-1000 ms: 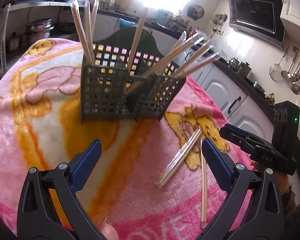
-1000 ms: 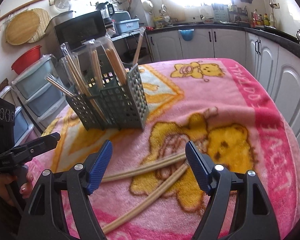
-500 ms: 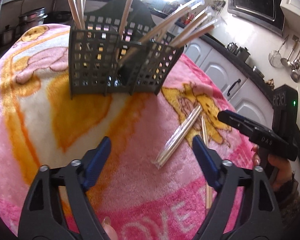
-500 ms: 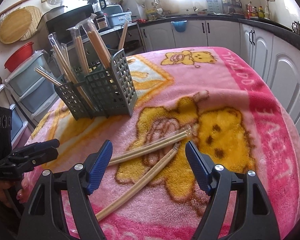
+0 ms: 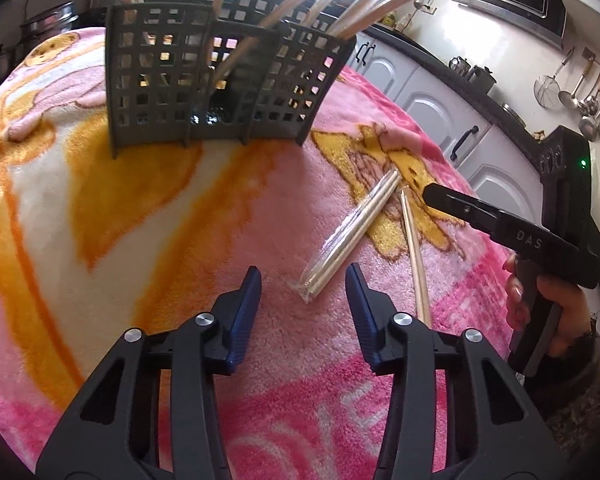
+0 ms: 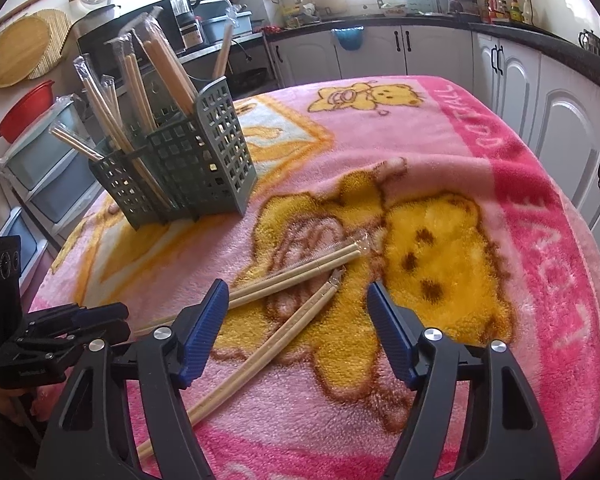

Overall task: Organize utensils
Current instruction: 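Close the right gripper on a wrapped chopstick pair on the blanket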

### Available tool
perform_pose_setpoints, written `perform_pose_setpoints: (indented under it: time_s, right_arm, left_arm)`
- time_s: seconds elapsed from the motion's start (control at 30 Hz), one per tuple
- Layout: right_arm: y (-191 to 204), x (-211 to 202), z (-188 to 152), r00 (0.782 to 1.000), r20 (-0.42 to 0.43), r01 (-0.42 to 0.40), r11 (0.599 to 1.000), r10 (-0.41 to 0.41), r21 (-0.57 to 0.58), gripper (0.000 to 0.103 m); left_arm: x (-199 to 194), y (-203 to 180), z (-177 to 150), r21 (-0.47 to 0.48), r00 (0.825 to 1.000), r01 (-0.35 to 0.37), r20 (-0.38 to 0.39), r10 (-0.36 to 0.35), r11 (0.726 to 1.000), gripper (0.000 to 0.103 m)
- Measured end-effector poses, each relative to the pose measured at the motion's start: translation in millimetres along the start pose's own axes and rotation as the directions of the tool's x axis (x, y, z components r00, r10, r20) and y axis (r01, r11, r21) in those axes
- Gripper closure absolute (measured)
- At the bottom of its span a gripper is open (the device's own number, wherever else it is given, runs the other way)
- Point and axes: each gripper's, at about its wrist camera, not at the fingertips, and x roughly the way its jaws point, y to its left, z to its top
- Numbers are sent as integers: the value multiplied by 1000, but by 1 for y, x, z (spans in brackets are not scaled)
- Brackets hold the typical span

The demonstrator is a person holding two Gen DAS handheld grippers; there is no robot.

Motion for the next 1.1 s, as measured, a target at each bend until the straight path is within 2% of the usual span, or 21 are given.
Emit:
perform_pose_setpoints:
  time_s: [0.33, 0.5, 0.6, 0.83, 1.1]
  right_arm:
    - [-8, 19, 2, 999, -48, 3, 999, -1, 36, 49]
    - [-15, 28, 8, 998, -58, -6, 998, 10, 69, 55]
    - [-19, 34, 10, 998, -68, -3, 996, 9, 88, 62]
    - [-29, 36, 9, 998, -65, -8, 993, 15, 117, 91]
    - [-24, 26, 7, 999, -30, -21, 995, 24, 99, 97]
  left_arm:
    - [9, -4, -1, 12, 1000, 7, -16, -7, 1000, 78]
    - [11, 0, -1, -2, 1000, 21, -23, -21, 1000, 90]
    - [12, 0, -1, -4, 999, 28, -24, -28, 1000, 92]
    - [12, 2, -2, -16, 999, 36, -23, -37, 999, 95]
    - [5, 6, -2, -33, 999, 38, 3, -38, 999, 97]
